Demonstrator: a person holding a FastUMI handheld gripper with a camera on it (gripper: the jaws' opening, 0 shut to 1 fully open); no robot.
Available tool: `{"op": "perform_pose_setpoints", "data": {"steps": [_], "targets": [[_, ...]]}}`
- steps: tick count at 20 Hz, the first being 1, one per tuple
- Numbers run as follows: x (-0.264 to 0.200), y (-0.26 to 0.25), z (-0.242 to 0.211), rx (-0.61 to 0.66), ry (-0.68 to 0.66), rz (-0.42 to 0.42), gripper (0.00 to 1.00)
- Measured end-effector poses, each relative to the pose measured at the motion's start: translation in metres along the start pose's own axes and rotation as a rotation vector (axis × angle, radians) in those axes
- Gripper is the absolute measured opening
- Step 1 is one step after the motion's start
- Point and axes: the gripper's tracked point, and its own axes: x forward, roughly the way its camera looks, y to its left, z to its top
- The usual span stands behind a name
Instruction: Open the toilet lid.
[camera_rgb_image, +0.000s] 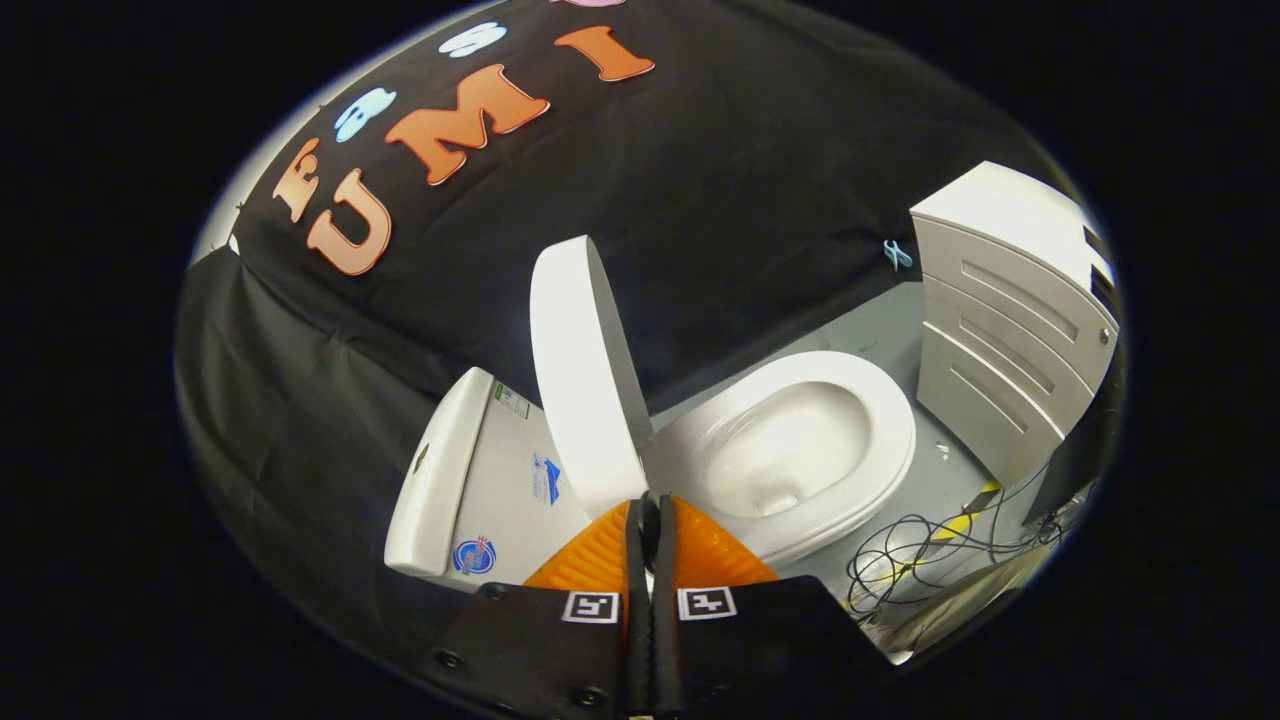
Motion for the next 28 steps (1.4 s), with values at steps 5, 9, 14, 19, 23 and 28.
{"op": "perform_pose_setpoints", "data": {"steps": [5,9,14,19,23,28], "targets": [[0.000,0.028,-0.008,-0.065,-0.030,-0.023,0.08],[0.000,0.046,-0.016,-0.106,-0.042,-0.019,0.08],[0.000,0.068,-0.025,-0.173,-0.068,-0.033,0.08],[0.001,0.083,-0.029,-0.206,-0.124,-0.068,0.08],[0.003,0.102,-0.041,-0.259,-0.130,-0.056,0.08],[0.004,0.117,-0.048,-0.331,-0.164,-0.086,0.08]]}}
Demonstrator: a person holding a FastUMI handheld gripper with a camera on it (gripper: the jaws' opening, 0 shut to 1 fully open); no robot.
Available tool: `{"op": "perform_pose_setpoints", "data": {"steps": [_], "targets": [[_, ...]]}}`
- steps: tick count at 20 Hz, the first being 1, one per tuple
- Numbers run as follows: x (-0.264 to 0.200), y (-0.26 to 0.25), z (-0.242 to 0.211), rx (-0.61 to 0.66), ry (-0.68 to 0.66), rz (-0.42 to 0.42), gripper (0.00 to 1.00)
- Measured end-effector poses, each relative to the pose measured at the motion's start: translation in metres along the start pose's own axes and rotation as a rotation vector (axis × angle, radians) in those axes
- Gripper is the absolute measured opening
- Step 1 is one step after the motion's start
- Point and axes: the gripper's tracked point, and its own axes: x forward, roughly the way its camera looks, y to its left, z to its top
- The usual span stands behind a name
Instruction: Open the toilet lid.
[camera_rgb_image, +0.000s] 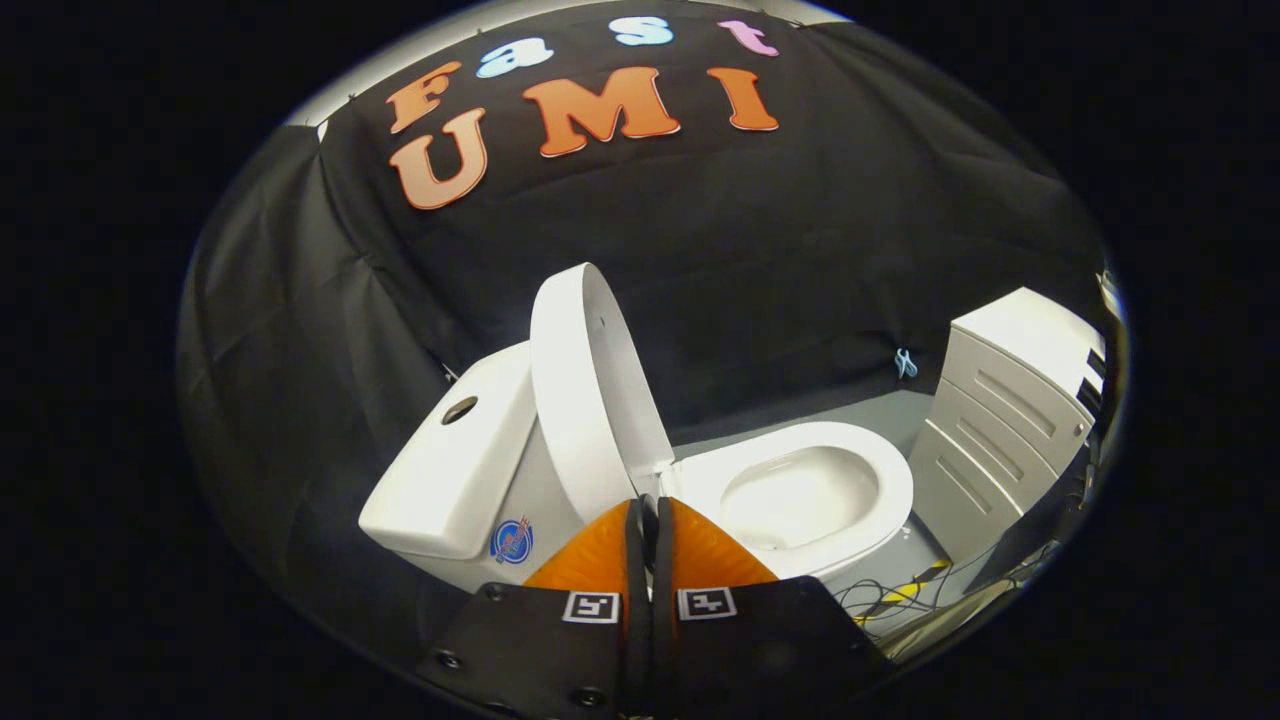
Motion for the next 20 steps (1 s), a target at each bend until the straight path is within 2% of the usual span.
{"op": "perform_pose_setpoints", "data": {"steps": [5,13,18,20], "targets": [[0.002,0.012,-0.001,0.000,-0.006,0.004,0.08],[0.001,0.053,-0.013,-0.112,-0.016,0.023,0.08],[0.001,0.061,-0.018,-0.175,-0.023,0.034,0.08],[-0.001,0.067,-0.022,-0.179,-0.002,0.071,0.09]]}}
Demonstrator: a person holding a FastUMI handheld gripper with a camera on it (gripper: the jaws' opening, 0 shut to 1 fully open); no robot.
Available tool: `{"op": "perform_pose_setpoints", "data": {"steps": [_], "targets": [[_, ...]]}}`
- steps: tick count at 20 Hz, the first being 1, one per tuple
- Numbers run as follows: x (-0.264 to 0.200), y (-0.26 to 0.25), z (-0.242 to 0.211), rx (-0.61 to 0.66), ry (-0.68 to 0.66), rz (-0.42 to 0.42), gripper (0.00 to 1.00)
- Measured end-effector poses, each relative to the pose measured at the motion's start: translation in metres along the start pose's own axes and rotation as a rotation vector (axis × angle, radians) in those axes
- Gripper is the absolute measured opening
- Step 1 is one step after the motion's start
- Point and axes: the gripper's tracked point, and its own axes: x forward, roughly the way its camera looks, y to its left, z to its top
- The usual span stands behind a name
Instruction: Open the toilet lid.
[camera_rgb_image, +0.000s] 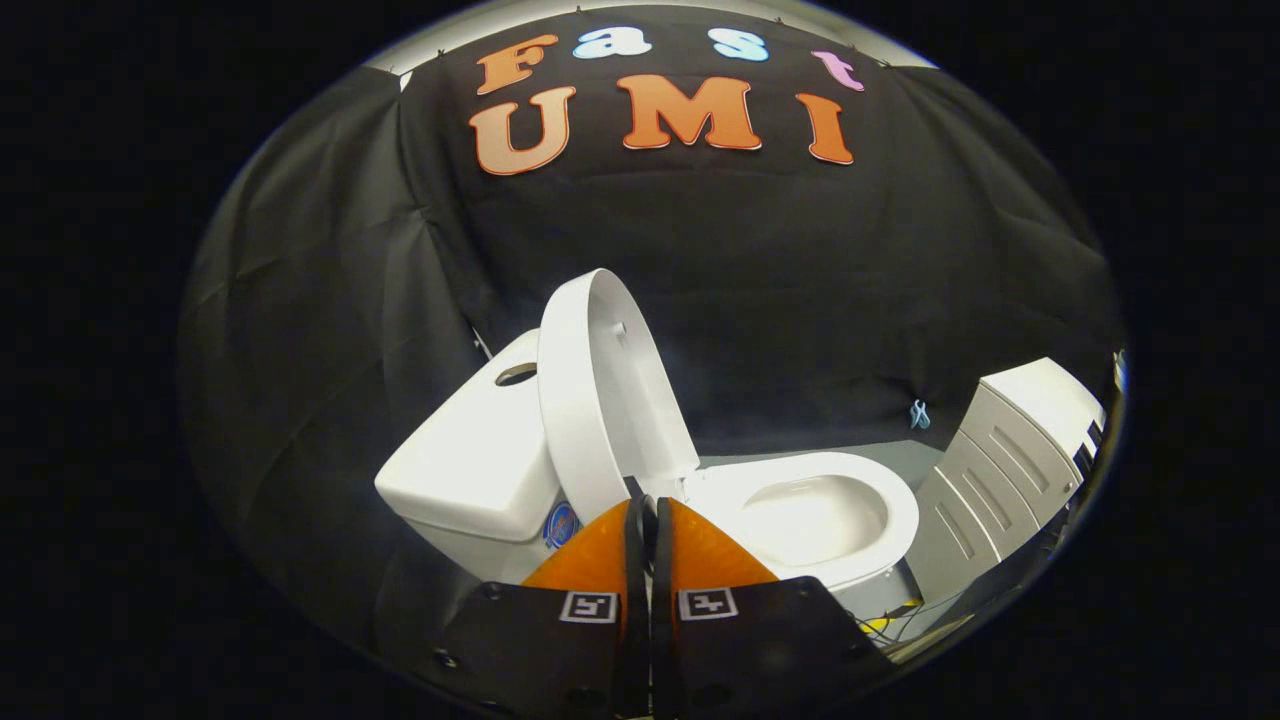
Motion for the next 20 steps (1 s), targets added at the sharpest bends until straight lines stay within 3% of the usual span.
{"op": "perform_pose_setpoints", "data": {"steps": [1,3,6,8,20], "targets": [[0.000,0.005,-0.003,-0.008,0.017,0.028,0.12],[-0.004,0.000,0.003,-0.021,0.010,0.040,0.31],[-0.020,-0.008,0.026,-0.029,-0.042,0.056,0.78],[-0.032,-0.019,0.041,-0.027,-0.072,0.057,0.95],[-0.097,-0.137,0.146,0.038,-0.266,0.018,0.97]]}}
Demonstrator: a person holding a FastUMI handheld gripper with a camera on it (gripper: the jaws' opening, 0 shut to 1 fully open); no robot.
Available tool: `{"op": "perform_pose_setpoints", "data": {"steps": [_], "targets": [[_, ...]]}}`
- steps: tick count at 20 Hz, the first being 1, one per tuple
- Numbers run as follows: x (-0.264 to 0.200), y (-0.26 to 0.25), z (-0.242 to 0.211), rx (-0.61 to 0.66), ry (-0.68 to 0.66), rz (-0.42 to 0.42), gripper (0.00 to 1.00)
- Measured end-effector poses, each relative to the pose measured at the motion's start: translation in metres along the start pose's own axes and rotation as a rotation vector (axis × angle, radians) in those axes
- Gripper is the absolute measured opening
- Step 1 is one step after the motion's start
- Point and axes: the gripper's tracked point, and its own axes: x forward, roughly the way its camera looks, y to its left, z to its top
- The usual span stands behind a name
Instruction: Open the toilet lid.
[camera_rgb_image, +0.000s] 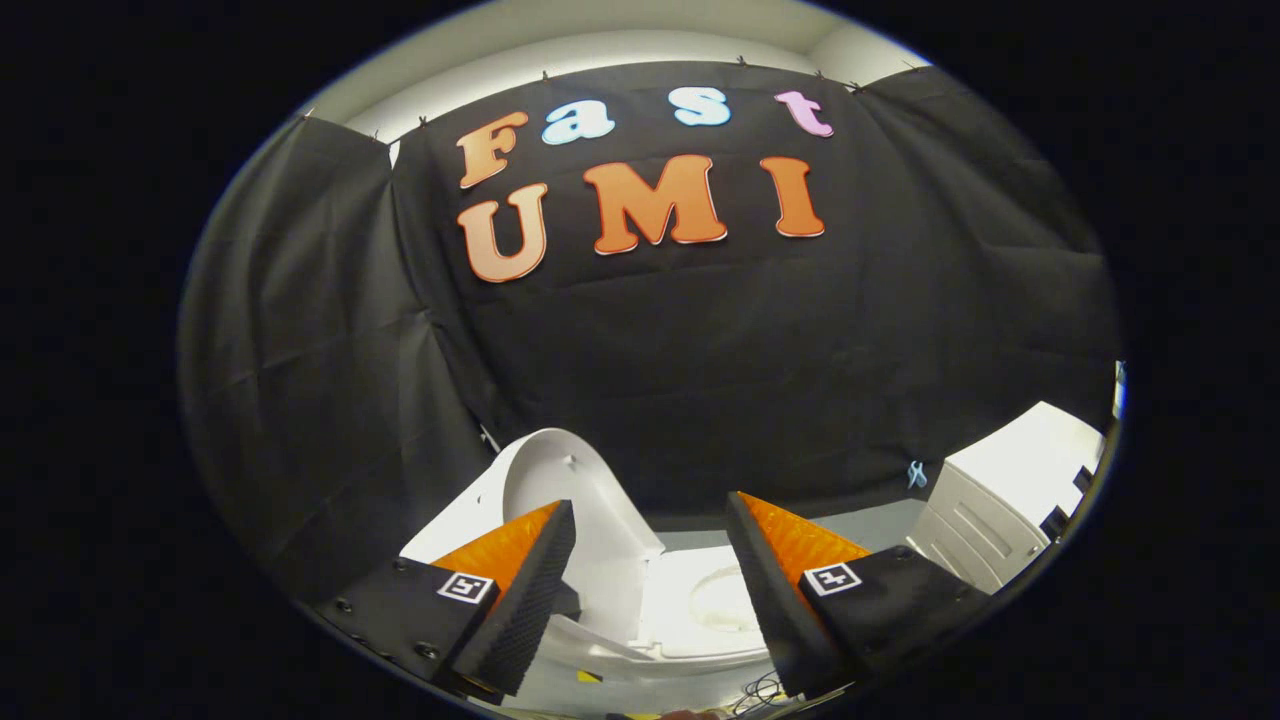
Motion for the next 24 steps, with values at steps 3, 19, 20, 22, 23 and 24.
{"op": "perform_pose_setpoints", "data": {"steps": [3,19,20,22,23,24], "targets": [[-0.015,-0.038,0.036,0.006,-0.061,-0.036,0.97],[-0.080,-0.110,0.120,-0.075,-0.231,-0.129,0.97],[-0.079,-0.111,0.117,-0.075,-0.226,-0.128,0.97],[-0.078,-0.110,0.112,-0.077,-0.220,-0.127,0.97],[-0.076,-0.109,0.112,-0.077,-0.219,-0.126,0.97],[-0.077,-0.109,0.112,-0.077,-0.219,-0.126,0.97]]}}
